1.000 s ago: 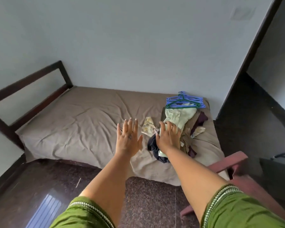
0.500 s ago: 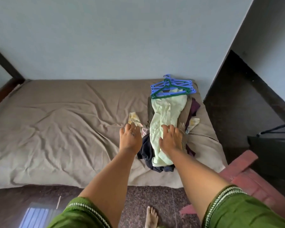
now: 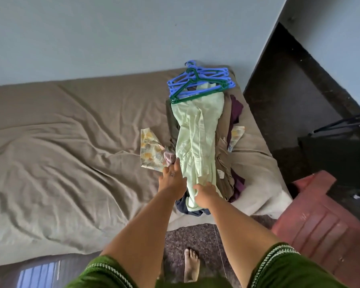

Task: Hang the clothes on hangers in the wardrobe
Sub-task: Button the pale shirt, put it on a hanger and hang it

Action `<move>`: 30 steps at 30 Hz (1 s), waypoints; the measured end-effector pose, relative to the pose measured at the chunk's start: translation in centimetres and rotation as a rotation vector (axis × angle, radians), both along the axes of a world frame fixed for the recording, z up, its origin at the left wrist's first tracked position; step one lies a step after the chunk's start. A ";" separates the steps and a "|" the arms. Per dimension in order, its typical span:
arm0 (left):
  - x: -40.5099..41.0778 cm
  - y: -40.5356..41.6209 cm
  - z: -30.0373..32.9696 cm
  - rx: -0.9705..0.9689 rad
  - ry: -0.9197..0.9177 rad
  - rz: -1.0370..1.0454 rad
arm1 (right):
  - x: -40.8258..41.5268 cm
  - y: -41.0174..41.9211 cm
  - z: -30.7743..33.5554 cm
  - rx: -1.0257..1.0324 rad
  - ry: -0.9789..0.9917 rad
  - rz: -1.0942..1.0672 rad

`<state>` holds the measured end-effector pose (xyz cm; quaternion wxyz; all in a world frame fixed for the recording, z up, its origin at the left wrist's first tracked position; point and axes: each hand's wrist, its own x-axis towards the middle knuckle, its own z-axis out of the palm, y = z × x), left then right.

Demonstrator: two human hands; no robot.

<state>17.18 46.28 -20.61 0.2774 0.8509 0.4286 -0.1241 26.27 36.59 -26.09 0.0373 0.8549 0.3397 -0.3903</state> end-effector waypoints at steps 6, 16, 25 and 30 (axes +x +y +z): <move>0.0 1.0 0.0 -0.076 0.008 -0.019 | 0.0 2.5 1.9 0.126 -0.002 -0.337; 1.4 5.0 12.0 -0.250 -0.326 0.403 | 0.1 11.7 20.9 0.766 0.201 -0.726; 0.8 12.3 29.6 0.167 -0.677 0.340 | 2.4 14.6 33.6 0.935 -0.013 -0.256; 0.4 14.9 38.7 0.362 -0.819 0.221 | 2.6 16.9 39.6 1.002 -0.117 -0.124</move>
